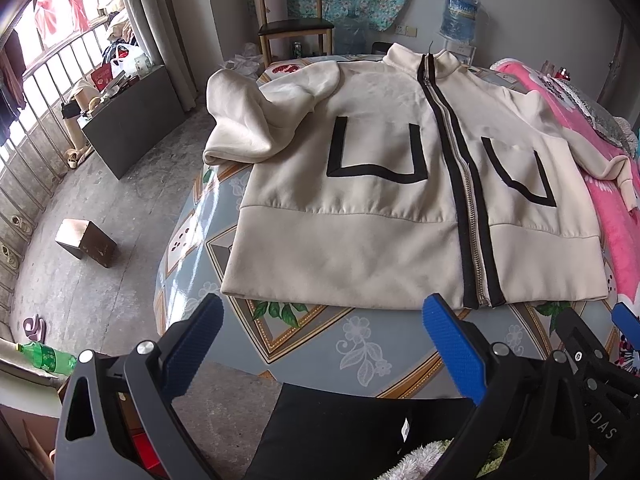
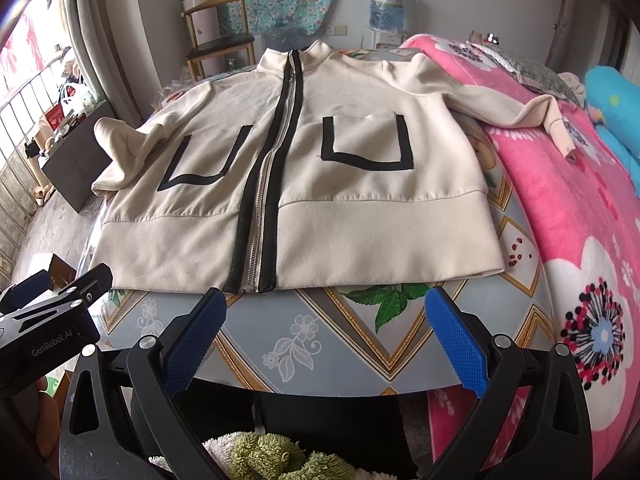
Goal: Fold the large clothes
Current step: 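Grasp the cream jacket sleeve cuff with the right gripper and lift it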
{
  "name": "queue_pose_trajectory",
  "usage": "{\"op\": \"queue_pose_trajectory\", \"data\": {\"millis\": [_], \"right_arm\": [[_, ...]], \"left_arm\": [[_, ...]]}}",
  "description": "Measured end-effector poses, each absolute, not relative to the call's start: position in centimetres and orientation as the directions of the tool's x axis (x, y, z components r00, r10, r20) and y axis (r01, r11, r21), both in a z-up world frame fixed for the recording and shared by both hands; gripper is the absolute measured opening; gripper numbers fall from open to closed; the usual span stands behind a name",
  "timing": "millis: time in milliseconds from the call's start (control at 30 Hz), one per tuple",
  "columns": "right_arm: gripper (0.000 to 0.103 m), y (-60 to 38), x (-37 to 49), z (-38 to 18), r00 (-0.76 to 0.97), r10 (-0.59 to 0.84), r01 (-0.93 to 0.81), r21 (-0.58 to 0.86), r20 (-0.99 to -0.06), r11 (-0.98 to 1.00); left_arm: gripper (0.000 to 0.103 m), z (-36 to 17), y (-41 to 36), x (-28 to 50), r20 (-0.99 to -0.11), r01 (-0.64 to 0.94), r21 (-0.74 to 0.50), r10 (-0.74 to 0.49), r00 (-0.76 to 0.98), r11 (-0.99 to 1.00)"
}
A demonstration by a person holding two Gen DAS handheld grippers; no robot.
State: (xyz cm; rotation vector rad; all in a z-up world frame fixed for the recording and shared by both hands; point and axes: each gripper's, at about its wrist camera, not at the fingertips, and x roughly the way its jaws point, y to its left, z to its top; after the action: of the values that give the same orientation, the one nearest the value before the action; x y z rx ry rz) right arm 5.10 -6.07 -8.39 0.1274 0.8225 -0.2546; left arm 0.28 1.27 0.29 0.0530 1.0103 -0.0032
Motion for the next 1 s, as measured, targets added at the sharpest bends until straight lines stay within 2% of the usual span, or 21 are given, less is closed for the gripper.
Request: {"op": "queue_pose_trajectory", "data": {"millis": [433, 600, 733, 833, 1000], "right_arm": [[0.096, -7.5, 7.1, -7.8, 0.671, -0.23, 0.306, -0.019, -0.705, 0.952], [0.096, -8.2, 9.6, -5.8, 0.72, -0.202, 0.242, -0.032, -0.664, 0.97], [0.096, -7.7, 12.6, -3.5, 0.77, -0.074, 0.126, 0.038, -0.634, 0.991], [0.096, -6.1, 16.1, -1.9, 0.769, 0.081, -0.014, 0.109, -0.634, 0.994], [0.096, -1.5, 23.7, -0.7, 0.646, 0.377, -0.296, 0.237, -0.664, 0.925]], "left_arm": [[0.098, -0.2, 1.4, 3.4, -0.834, 0.053, 0.068, 0.027, 0.551, 0.996], [0.098, -0.2, 3.8, 5.8, -0.828, 0.018, 0.033, 0.017, 0.56, 0.999], [0.098, 0.1, 6.9, 7.5, -0.801, -0.039, 0.045, 0.059, 0.596, 0.998], [0.098, 0.4, 9.7, 8.7, -0.776, -0.076, 0.021, 0.064, 0.627, 0.997], [0.098, 0.3, 13.7, 10.9, -0.759, -0.042, -0.095, -0.045, 0.65, 0.995]]}}
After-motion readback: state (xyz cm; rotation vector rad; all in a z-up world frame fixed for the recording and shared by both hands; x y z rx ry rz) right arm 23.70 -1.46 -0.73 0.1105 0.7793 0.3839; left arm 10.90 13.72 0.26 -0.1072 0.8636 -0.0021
